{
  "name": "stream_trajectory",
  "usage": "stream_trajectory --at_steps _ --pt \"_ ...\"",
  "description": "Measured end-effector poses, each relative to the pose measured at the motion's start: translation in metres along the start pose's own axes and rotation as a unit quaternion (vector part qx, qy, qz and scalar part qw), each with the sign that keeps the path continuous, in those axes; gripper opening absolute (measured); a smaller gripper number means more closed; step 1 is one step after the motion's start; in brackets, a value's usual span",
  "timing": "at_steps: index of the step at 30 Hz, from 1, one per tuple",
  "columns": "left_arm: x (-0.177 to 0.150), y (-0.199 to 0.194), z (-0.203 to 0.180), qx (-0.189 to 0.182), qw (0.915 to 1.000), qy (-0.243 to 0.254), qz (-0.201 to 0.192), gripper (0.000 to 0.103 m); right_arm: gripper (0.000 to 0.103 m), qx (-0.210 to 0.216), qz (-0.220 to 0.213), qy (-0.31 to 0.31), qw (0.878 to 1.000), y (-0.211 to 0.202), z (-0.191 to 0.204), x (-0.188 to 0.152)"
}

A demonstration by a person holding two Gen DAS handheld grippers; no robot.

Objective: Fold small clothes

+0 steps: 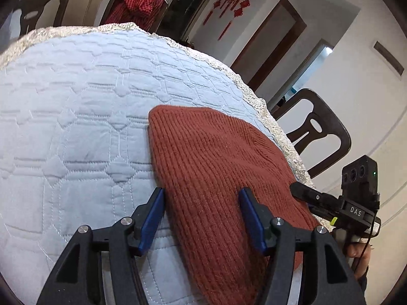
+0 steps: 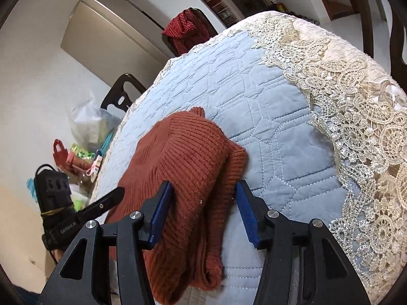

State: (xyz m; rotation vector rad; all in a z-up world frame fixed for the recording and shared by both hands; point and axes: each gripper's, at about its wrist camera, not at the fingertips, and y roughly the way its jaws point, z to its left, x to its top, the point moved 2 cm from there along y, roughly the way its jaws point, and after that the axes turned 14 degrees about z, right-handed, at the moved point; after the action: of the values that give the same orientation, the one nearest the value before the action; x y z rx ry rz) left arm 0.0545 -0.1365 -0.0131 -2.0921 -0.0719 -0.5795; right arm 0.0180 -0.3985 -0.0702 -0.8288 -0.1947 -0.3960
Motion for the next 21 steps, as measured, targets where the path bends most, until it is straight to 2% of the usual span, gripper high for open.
stream_trajectory --at_steps 7,10,14,19,21 --pt "-0.009 -0.001 -0.005 0.006 0.9999 0.009 -0.001 0.063 0.052 0.017 0.019 -0.008 1.000 -0.002 0.005 -0.015" --pt "-0.005 0.001 -0.008 0.010 0.9998 0.015 0.003 0.063 0.052 0.016 0.009 0.001 1.000 -0.003 0.003 -0.010" --pt "-0.004 0.002 -0.010 0.016 0.9997 0.019 0.001 0.063 0.052 -0.007 -0.021 0.015 1.000 -0.008 -0.002 0.001" --pt "-0.005 0.001 -0.008 0.013 0.9997 0.020 0.000 0.064 0.052 -0.002 -0.014 0.023 1.000 -0.002 -0.005 0.005" --pt "-0.005 0.002 -0.009 0.015 0.9996 0.022 -0.001 0.064 0.052 0.015 -0.001 0.017 1.000 0.001 -0.001 0.002"
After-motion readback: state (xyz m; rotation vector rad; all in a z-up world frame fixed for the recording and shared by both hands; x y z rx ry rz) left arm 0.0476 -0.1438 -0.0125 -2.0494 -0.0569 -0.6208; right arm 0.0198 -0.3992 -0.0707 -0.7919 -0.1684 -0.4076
